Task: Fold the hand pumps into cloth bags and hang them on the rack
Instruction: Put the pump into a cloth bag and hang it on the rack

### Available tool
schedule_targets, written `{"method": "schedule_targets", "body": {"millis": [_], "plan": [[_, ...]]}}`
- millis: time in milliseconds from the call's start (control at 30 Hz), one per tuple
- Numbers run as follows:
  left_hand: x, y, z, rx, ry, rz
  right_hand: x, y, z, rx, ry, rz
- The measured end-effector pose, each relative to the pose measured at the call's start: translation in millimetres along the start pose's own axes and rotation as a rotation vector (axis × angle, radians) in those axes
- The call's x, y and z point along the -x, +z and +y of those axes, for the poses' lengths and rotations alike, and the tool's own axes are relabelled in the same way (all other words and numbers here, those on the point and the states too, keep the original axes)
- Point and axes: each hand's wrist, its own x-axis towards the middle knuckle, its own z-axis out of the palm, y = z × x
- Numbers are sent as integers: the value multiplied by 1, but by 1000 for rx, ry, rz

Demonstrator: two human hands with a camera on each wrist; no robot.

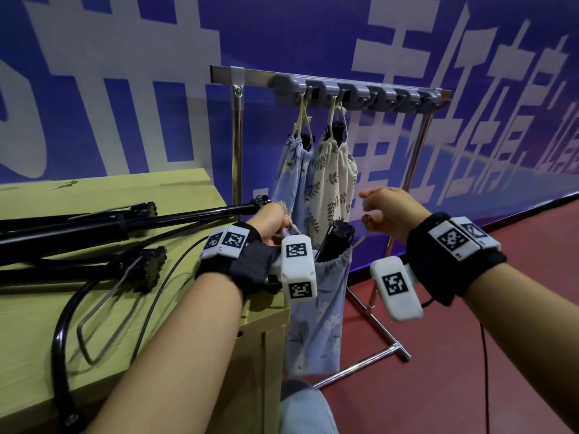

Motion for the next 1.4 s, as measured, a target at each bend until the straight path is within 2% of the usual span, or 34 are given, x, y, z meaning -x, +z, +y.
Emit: {"method": "schedule_targets", "body": {"millis": [167,367,533,667,833,900,1067,1233,1400], "plan": [[1,0,-1,1,-53,50,-2,5,2,-76,-8,20],[-2,-2,0,44,-14,56,-8,8,8,-81,-133,63],[2,0,1,137,91,56,-6,3,15,-25,-276,80],[5,-1,-1,145,168,53,-7,-2,14,-69,-389,73],[9,2,1,108,249,-47,-4,-4,8,-422,-254,-93],[13,5,2,92,320,-45,-2,-2,4,-419,-280,-117],[17,5,5,201,416,-29,-2,2,3,-289,-385,-86],[18,5,4,197,400,-53,-4,-1,11,-421,-388,25],[18,7,6,146,388,-13,-6,-9,12,-596,-292,-8]]}}
